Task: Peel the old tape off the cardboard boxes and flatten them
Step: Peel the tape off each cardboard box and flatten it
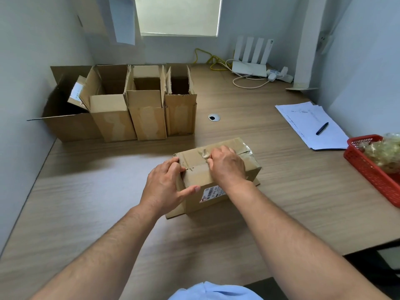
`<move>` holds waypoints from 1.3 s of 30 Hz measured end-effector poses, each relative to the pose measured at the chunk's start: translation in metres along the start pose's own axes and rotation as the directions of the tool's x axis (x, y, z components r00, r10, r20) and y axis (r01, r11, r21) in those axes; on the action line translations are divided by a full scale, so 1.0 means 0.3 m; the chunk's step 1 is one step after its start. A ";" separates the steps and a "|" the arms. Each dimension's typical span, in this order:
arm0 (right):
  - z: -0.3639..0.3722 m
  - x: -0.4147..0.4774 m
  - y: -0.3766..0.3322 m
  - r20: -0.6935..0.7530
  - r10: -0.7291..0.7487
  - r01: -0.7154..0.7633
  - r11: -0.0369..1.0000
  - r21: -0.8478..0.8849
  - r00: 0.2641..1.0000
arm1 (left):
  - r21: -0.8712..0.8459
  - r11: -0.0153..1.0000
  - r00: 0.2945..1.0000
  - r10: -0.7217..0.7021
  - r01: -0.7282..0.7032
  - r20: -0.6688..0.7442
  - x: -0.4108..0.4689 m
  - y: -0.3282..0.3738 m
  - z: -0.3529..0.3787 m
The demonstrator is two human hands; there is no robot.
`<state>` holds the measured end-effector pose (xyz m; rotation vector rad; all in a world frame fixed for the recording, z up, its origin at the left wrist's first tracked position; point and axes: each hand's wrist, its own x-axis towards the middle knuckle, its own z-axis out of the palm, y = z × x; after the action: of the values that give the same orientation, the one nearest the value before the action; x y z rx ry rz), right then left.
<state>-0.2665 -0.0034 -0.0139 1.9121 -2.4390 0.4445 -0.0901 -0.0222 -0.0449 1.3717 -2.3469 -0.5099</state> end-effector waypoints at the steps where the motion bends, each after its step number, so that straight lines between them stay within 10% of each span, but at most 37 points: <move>1: 0.000 0.001 0.003 -0.009 -0.001 0.001 1.000 0.015 1.000 | 0.011 1.000 1.000 0.000 0.000 -0.004 0.006 0.004 -0.005; 14: -0.067 0.054 0.129 0.085 0.243 -0.257 0.881 0.397 0.966 | 0.222 0.975 0.978 -0.039 -0.008 0.204 0.130 0.103 0.010; 30: -0.041 0.025 0.130 0.027 -0.081 0.081 0.997 0.000 0.996 | 0.256 0.967 0.982 -0.044 -0.006 0.186 0.107 0.111 0.014; 39: -0.073 0.008 0.235 0.035 0.131 -0.135 0.973 0.189 0.991 | 0.284 0.956 0.963 -0.011 -0.068 0.270 0.078 0.060 -0.023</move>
<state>-0.3380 0.0142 -0.0076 1.8324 -2.6376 0.6894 -0.1109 -0.0352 -0.0270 1.4698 -2.7492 -0.3714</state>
